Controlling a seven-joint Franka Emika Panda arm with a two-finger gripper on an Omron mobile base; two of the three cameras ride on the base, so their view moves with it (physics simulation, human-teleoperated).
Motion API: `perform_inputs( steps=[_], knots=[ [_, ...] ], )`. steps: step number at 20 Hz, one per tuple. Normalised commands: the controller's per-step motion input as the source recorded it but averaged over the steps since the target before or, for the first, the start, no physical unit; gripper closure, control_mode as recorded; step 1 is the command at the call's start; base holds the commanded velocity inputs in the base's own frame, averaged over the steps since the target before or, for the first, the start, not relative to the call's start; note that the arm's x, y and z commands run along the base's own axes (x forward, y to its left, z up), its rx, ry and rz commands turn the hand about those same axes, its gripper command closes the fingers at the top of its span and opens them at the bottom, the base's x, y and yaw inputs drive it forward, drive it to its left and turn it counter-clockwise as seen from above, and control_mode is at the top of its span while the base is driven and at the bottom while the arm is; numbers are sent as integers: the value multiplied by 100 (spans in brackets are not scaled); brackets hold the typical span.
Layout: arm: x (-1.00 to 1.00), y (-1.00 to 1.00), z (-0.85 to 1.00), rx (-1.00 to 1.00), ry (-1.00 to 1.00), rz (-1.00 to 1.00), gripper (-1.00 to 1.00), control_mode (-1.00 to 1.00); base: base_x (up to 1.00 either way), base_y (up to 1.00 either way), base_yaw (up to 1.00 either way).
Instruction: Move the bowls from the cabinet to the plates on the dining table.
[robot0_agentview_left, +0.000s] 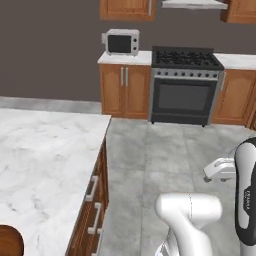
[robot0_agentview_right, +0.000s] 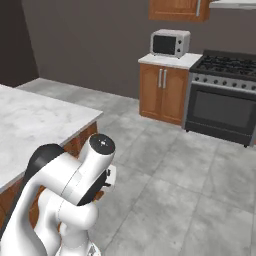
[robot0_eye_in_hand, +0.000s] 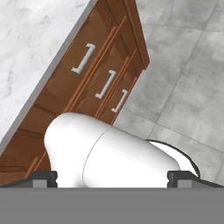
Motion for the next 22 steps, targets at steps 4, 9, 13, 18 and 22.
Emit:
perform_inputs(
  steps=[4, 9, 13, 18, 22],
  knots=[
    [0, 0, 0, 0, 0, 0, -100, 100, 1, -19, -40],
    [0, 0, 0, 0, 0, 0, -100, 100, 1, -19, -40],
    [0, 0, 0, 0, 0, 0, -100, 100, 1, -18, -40],
    [0, 0, 0, 0, 0, 0, -100, 100, 0, -18, -38],
    [0, 0, 0, 0, 0, 0, -100, 100, 0, -15, -38]
  ],
)
